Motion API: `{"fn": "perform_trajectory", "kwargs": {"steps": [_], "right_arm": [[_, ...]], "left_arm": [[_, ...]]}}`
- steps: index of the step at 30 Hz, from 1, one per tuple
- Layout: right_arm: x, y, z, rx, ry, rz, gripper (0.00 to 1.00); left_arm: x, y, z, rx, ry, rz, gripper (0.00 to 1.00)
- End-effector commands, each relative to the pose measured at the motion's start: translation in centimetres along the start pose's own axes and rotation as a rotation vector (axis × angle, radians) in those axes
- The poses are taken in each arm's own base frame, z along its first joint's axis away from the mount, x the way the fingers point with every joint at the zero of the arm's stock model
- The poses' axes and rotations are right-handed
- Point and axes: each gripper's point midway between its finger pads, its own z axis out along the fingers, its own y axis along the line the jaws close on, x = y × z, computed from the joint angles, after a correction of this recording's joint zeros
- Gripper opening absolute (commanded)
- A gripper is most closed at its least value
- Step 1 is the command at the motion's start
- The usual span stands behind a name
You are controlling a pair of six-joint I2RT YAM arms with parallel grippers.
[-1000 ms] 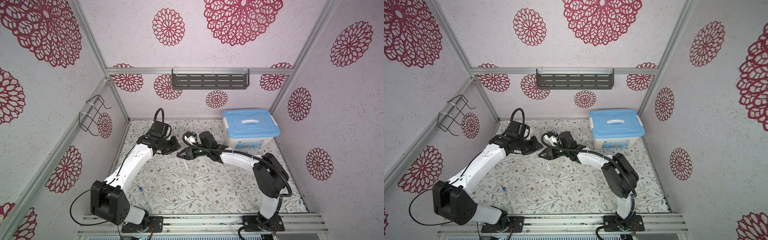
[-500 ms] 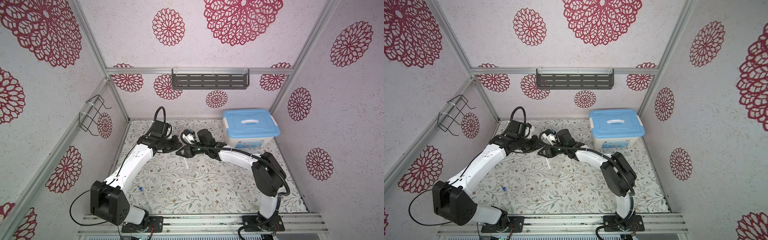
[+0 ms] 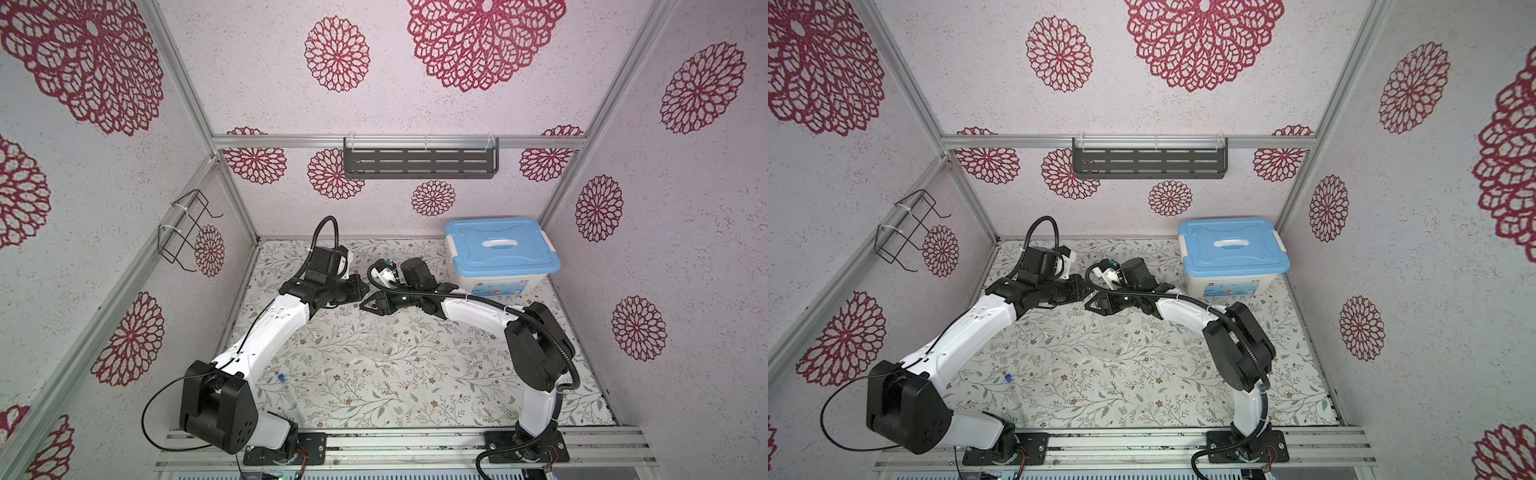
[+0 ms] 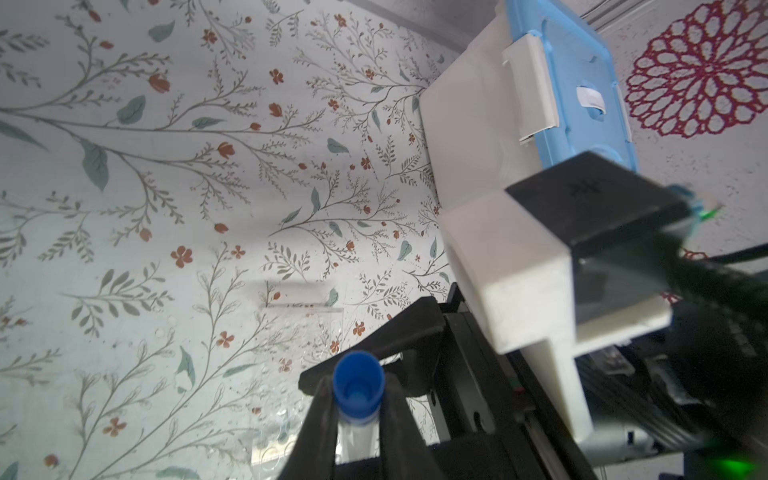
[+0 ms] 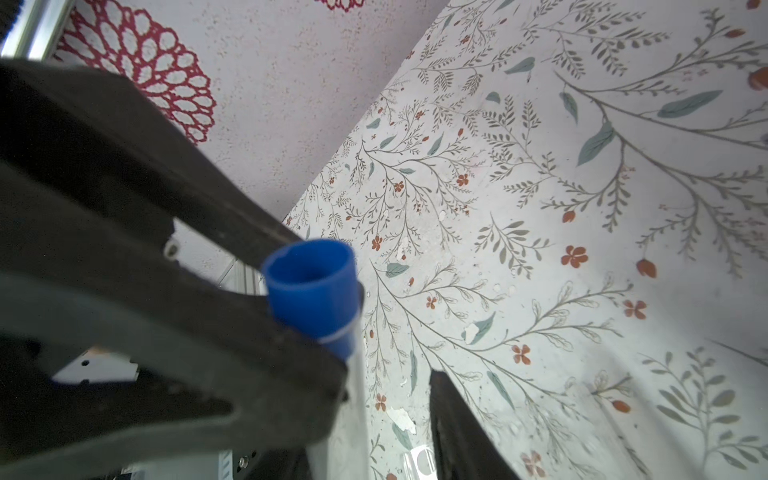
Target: Organize the chemistry lab equipment
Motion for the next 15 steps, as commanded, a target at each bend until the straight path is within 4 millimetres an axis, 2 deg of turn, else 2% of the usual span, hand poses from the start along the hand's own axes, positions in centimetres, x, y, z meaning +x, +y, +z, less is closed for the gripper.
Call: {"fn": "perform_trajectory", "kwargs": {"steps": [1, 6, 10, 15], "right_arm": [[-2.3, 1.4, -2.1, 0.014, -0.050, -0.095, 0.41], [-3.1, 0.7, -2.7, 0.098, -0.130, -0.175, 0.41], [-3.3, -0.3, -3.2, 0.162, -0.191, -0.226, 0.41], [-3.6, -0.5, -3.8, 0.199, -0.252, -0.308, 0.41]], "left_arm": [[-2.4, -1.5, -0.9, 0.044, -0.111, 0.096, 0.18], [-3.3, -0.9, -0.5, -0.012, -0.207, 0.169, 0.18], [-3.8, -1.2, -0.9, 0.002, -0.294, 0.221, 0.18], [-3.8, -1.7, -0.7, 0.051, -0.392, 0.290, 0.17]]}}
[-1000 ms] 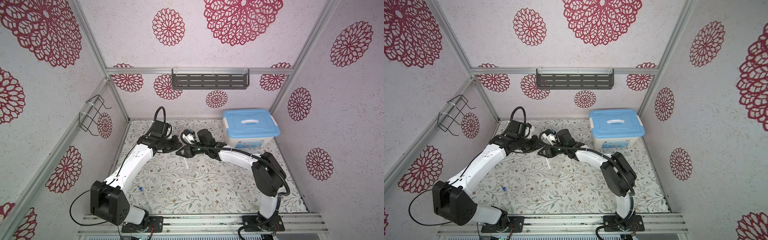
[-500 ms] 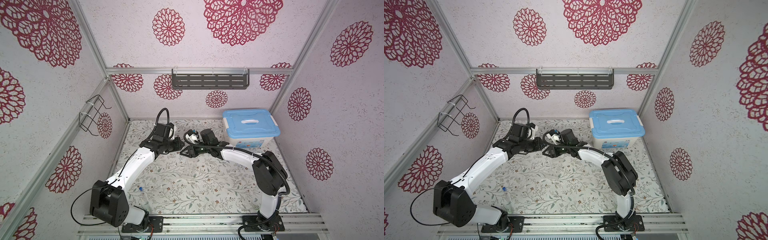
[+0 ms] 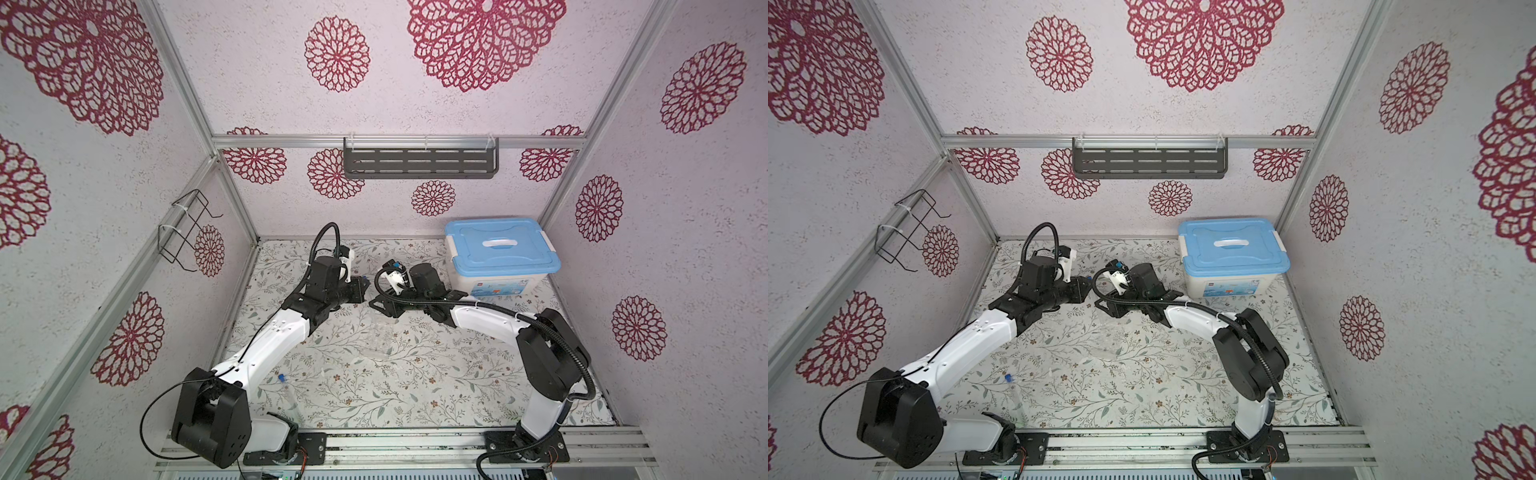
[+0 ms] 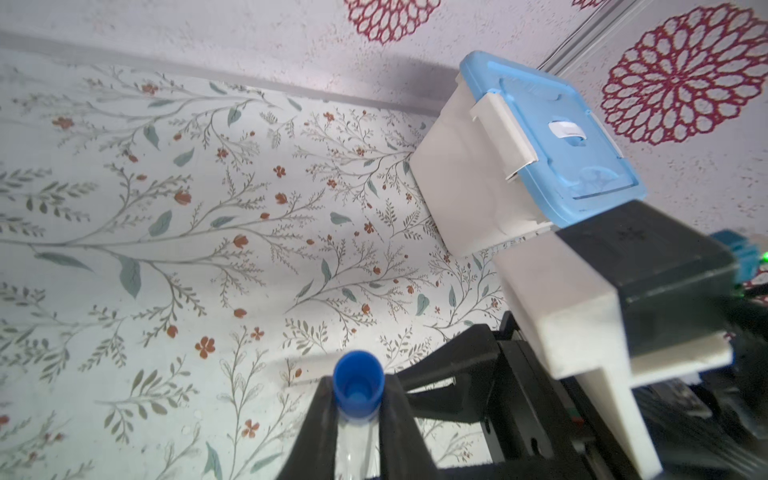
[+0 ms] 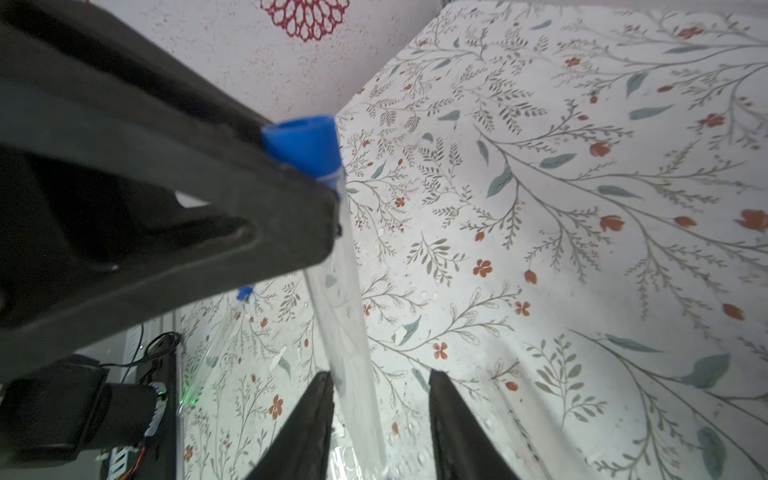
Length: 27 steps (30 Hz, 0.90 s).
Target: Organize the chemistry lab equipment
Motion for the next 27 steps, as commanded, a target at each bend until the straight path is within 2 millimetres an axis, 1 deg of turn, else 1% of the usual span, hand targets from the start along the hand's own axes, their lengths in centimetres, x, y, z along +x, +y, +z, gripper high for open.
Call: {"fn": "perform_trajectory", "kwargs": {"steps": [1, 3, 5, 9, 13, 16, 20, 27], "right_arm": [[-4.1, 0.9, -1.7, 0.031, -0.147, -0.144, 0.43], [-4.3, 1.2, -1.8, 0.021, -0.153, -0.186, 0.48], [-4.4, 1.7, -2.0, 0.008, -0.161, -0.214, 0.50], [-4.1, 1.9, -2.8, 0.010, -0.176, -0.262, 0.56], [-3.0, 2.3, -4.4, 0.021, -0.196, -0.325, 0.58], [-2.3, 2.3, -5.5, 0.038, -0.198, -0.332, 0.59], [-1.3, 1.7, -6.4, 0.078, -0.191, -0.316, 0.60], [-1.3, 1.3, -7.5, 0.120, -0.191, -0.315, 0.61]], "left_arm": [[-2.7, -1.4, -0.4, 0.047, -0.168, 0.106, 0.17], [-2.7, -1.5, -0.2, 0.056, -0.193, 0.126, 0.17], [-2.5, -1.9, 0.0, 0.067, -0.209, 0.166, 0.17], [-2.2, -2.4, 0.6, 0.084, -0.267, 0.237, 0.17], [-1.8, -2.7, 0.8, 0.122, -0.353, 0.265, 0.17], [-0.9, -2.9, 0.8, 0.128, -0.381, 0.317, 0.16], [0.0, -3.7, 0.7, 0.156, -0.429, 0.424, 0.16], [1.8, -4.3, 1.1, 0.192, -0.385, 0.491, 0.16]]}}
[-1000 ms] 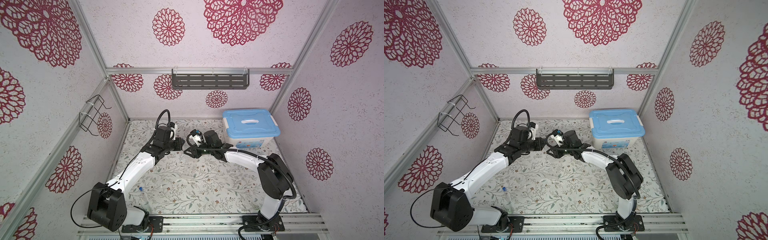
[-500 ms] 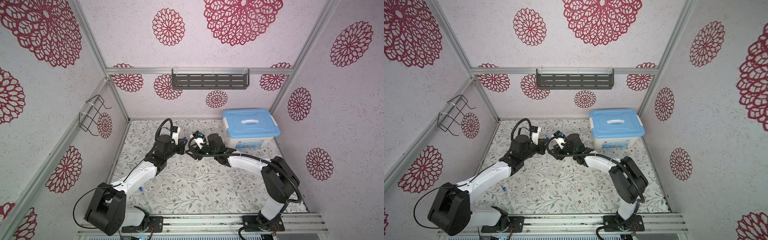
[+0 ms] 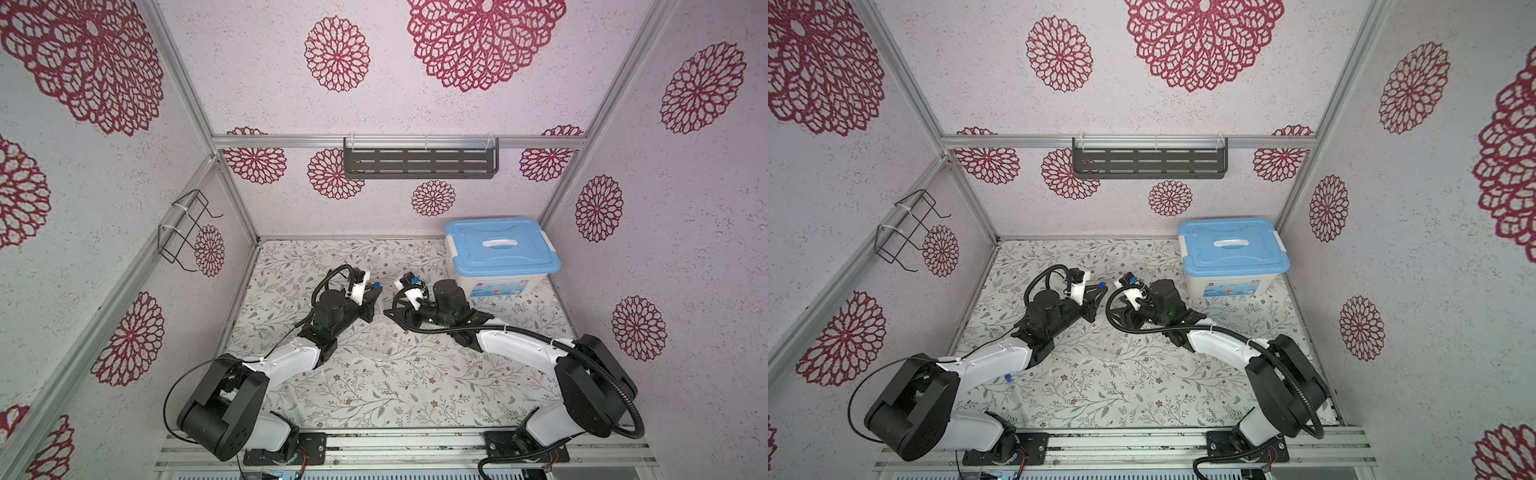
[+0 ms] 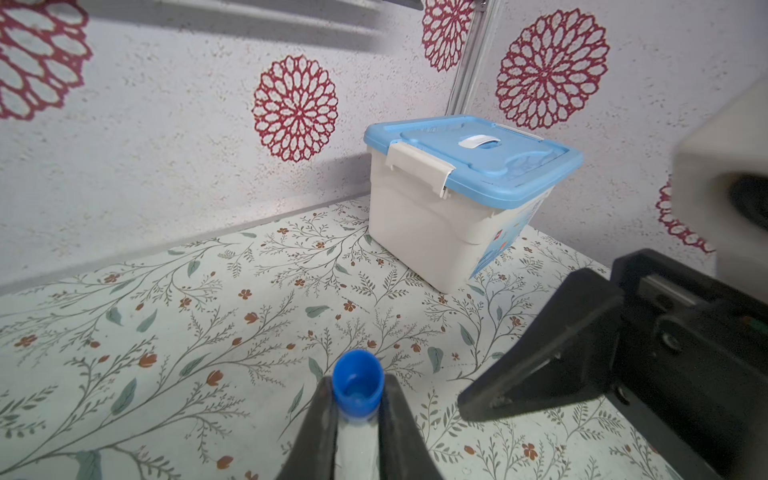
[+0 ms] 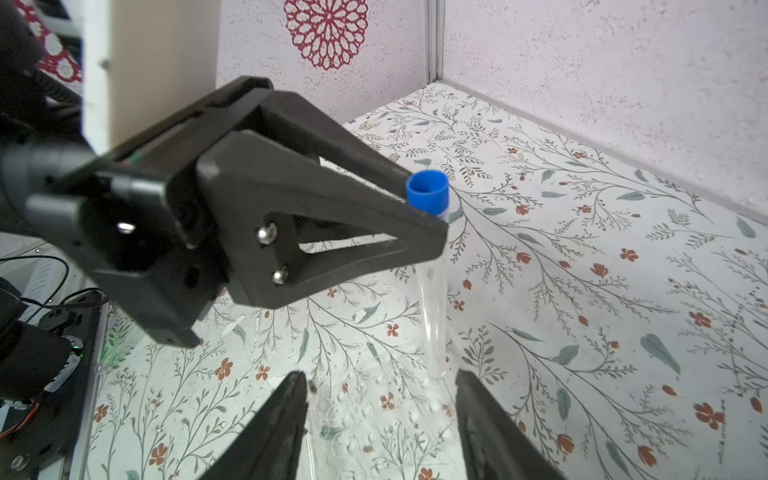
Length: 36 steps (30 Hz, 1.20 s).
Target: Organize the chemistry lab equipment
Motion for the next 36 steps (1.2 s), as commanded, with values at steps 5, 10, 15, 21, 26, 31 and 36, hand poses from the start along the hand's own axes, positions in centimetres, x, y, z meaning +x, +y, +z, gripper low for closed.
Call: {"fn": "perform_trajectory", "kwargs": {"steps": [5, 10, 15, 21, 26, 31, 36], "right_arm": [[-2.9, -1.1, -1.8, 0.067, -0.085, -0.046, 0.61], [-3.3, -1.5, -2.2, 0.081, -0.131, -0.026, 0.61], [-3.1, -1.8, -2.5, 0.100, -0.123, -0.017, 0.61], [-3.1, -2.1, -2.8, 0.118, -0.128, -0.015, 0.61], [-3.1, -2.2, -2.9, 0.119, -0.129, -0.014, 0.61], [-3.1, -2.1, -3.1, 0.118, -0.128, -0.014, 0.61], [-3.1, -2.1, -3.3, 0.121, -0.130, -0.014, 0.61]], "left_arm": [[-0.4, -2.9, -0.1, 0.138, -0.027, 0.054, 0.18], [0.9, -3.4, 0.2, 0.172, -0.017, 0.062, 0.17], [1.7, -4.0, 0.4, 0.190, -0.002, 0.071, 0.17], [2.8, -3.8, 0.7, 0.152, -0.001, 0.115, 0.16], [3.1, -4.0, 0.9, 0.124, -0.005, 0.174, 0.16], [4.0, -3.9, 0.9, 0.112, 0.005, 0.191, 0.15], [4.6, -3.9, 1.1, 0.113, 0.011, 0.179, 0.19]]}}
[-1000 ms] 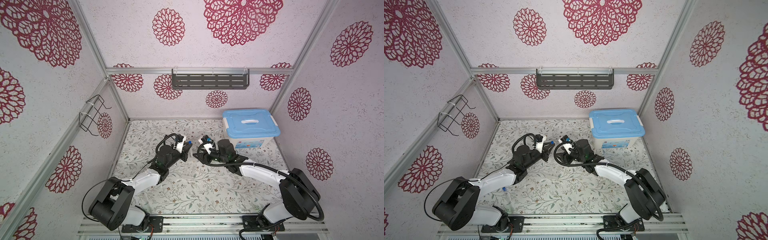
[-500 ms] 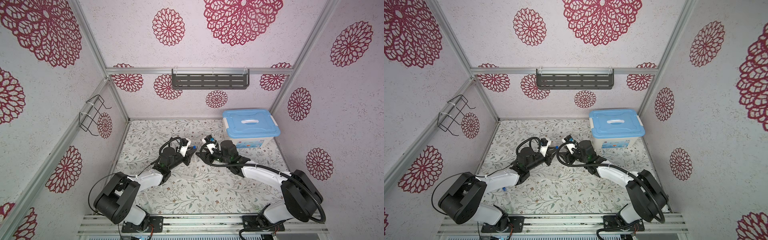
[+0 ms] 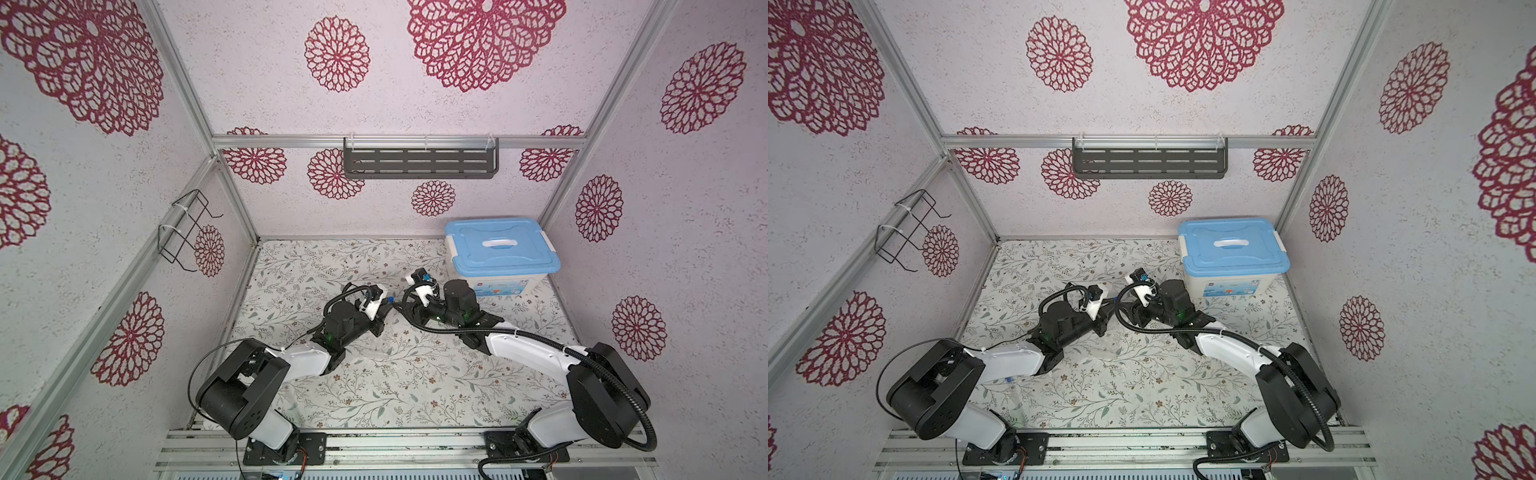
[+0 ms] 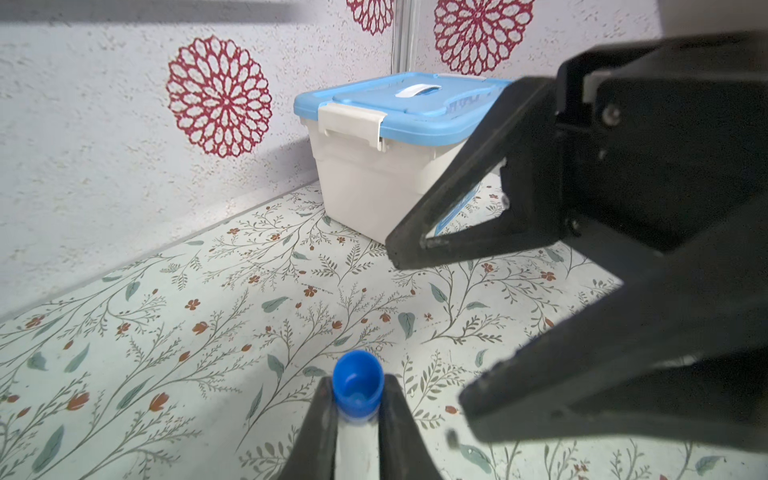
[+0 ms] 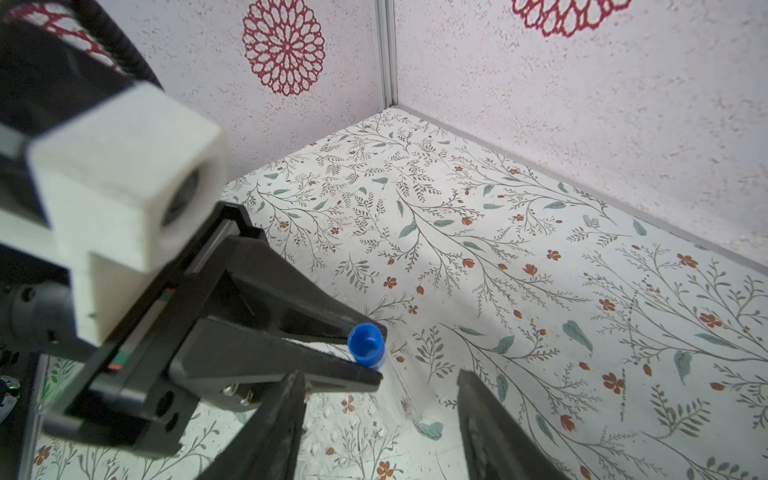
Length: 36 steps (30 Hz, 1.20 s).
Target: Organize the chemistry lab equipment
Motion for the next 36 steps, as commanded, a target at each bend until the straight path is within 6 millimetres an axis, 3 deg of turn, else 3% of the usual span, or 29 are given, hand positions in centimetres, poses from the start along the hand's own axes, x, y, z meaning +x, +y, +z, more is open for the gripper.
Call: {"fn": "perform_trajectory", "kwargs": {"steps": [1, 6, 16, 24, 30, 31, 34, 36], "right_arm": [[-2.0, 0.0, -1.2, 0.016, -0.066, -0.006, 0.62], [-1.8, -0.1, -1.4, 0.021, -0.068, -0.004, 0.62], [-1.8, -0.1, -1.3, 0.021, -0.067, -0.002, 0.62], [-2.1, -0.3, -1.5, 0.026, -0.081, -0.008, 0.62], [-2.9, -0.6, -1.5, 0.033, -0.079, -0.017, 0.63], [-2.9, -0.6, -1.5, 0.032, -0.060, -0.027, 0.63], [-3.5, -0.3, -1.2, 0.012, -0.014, -0.076, 0.63], [-3.7, 0.2, -1.1, -0.007, 0.006, -0.117, 0.63]], "left_arm": [[-0.1, -0.2, 0.1, -0.007, -0.023, 0.028, 0.21], [0.0, 0.1, 0.0, -0.022, -0.025, 0.021, 0.30], [-1.8, 0.4, -0.5, -0.042, -0.057, 0.015, 0.52], [-5.1, 0.7, -2.2, -0.068, -0.105, 0.012, 0.64], [-8.5, 3.1, -4.7, -0.222, -0.092, -0.026, 0.69], [-8.4, 3.6, -5.1, -0.252, -0.047, -0.038, 0.69], [-9.9, 5.2, -7.7, -0.362, 0.010, -0.067, 0.71], [-10.2, 6.6, -9.7, -0.457, 0.055, -0.119, 0.83]]}}
